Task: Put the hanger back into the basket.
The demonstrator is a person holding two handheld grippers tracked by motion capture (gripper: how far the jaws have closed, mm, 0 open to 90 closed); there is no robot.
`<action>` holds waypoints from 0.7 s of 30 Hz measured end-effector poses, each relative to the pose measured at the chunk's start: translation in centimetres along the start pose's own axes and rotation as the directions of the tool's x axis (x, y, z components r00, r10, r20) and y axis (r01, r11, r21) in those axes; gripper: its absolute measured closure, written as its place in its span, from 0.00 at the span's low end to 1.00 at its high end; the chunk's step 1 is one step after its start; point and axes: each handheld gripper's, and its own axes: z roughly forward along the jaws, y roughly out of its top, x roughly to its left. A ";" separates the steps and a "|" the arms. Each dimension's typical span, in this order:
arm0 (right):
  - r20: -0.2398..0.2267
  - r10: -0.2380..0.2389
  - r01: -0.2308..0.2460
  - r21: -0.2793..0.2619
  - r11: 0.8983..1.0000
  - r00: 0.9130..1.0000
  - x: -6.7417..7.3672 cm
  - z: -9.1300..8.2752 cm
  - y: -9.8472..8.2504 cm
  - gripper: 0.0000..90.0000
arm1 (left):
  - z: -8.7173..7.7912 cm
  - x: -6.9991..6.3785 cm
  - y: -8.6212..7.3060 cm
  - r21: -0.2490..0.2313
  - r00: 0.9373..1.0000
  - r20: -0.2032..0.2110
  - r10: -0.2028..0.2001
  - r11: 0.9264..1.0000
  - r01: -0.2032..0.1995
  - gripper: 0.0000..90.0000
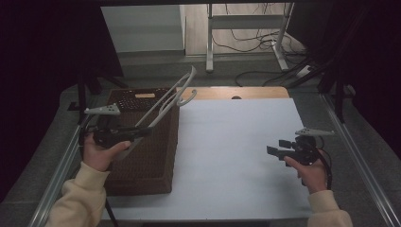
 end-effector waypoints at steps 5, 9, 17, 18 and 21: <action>0.013 0.000 0.000 -0.003 1.000 1.000 0.0 -0.1 -0.1 0.32 | -1.2 1.2 -1.4 0.011 1.000 0.011 -0.002 1.000 0.002 0.91; 0.017 0.003 -0.003 -0.003 1.000 1.000 -0.1 -0.1 -0.1 0.32 | -2.3 2.1 -2.5 0.006 1.000 -0.003 -0.016 1.000 0.016 0.91; 0.024 0.002 -0.002 0.011 1.000 1.000 -0.1 0.1 -0.2 0.32 | -4.1 3.3 -4.4 -0.006 0.999 -0.020 -0.033 0.999 0.033 0.91; 0.023 0.003 -0.004 0.011 1.000 1.000 -0.1 0.1 -0.2 0.32 | -4.2 3.4 -4.5 -0.007 0.999 -0.023 -0.033 0.999 0.033 0.91; 0.025 0.005 -0.005 0.009 1.000 1.000 -0.2 0.1 -0.2 0.32 | -4.6 3.7 -5.0 0.000 0.999 -0.029 -0.034 0.999 0.034 0.91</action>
